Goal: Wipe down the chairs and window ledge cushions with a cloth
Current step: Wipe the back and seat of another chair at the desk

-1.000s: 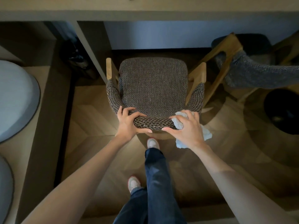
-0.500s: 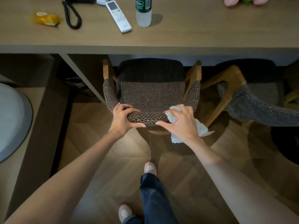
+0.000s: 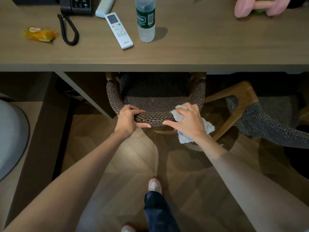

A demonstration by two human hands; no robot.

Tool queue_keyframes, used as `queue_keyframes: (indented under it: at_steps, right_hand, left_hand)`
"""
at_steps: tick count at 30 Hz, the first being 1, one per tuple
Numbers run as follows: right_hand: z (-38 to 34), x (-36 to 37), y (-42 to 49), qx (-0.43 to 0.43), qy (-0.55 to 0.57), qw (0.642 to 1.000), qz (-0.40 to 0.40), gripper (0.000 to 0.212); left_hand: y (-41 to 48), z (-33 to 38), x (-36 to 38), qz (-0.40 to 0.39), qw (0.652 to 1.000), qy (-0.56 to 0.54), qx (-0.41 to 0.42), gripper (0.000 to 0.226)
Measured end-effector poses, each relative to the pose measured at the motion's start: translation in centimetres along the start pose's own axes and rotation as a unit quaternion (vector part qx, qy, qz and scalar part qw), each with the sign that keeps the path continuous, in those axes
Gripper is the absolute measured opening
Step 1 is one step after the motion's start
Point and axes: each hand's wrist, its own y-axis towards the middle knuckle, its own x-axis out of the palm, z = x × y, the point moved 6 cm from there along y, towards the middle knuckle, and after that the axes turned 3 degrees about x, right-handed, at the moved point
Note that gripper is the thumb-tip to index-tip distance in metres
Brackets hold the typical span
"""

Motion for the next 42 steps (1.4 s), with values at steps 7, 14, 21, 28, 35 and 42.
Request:
queue_keyframes:
  at_steps: [7, 14, 21, 28, 35, 42]
  right_hand:
    - [-0.9, 0.0, 2.3, -0.008, -0.013, 1.0, -0.013, 0.08]
    - [-2.1, 0.4, 3.0, 0.019, 0.015, 0.998, -0.054, 0.075]
    - [-1.5, -3.0, 0.1, 0.065, 0.069, 0.996, 0.002, 0.056]
    - [-1.0, -7.4, -10.1, 0.079, 0.117, 0.989, 0.037, 0.042]
    - [2.0, -13.0, -20.6, 0.129, 0.143, 0.979, 0.073, 0.037]
    - [9.4, -18.6, -25.3, 0.155, 0.151, 0.97, 0.109, 0.036]
  left_hand:
    - [2.0, -0.6, -0.8, -0.019, 0.999, -0.007, -0.038, 0.064]
    - [2.1, -0.5, -1.8, -0.064, 0.995, 0.053, -0.056, 0.07]
    - [-2.4, 3.5, -2.8, 0.002, 0.999, 0.042, -0.02, 0.043]
    - [-9.3, 9.5, -4.0, 0.008, 0.999, 0.001, 0.054, 0.041]
    - [-14.2, 16.5, -1.5, -0.036, 0.99, -0.008, 0.138, 0.042]
    - [-14.7, 25.5, 4.4, -0.05, 0.981, -0.001, 0.185, 0.041]
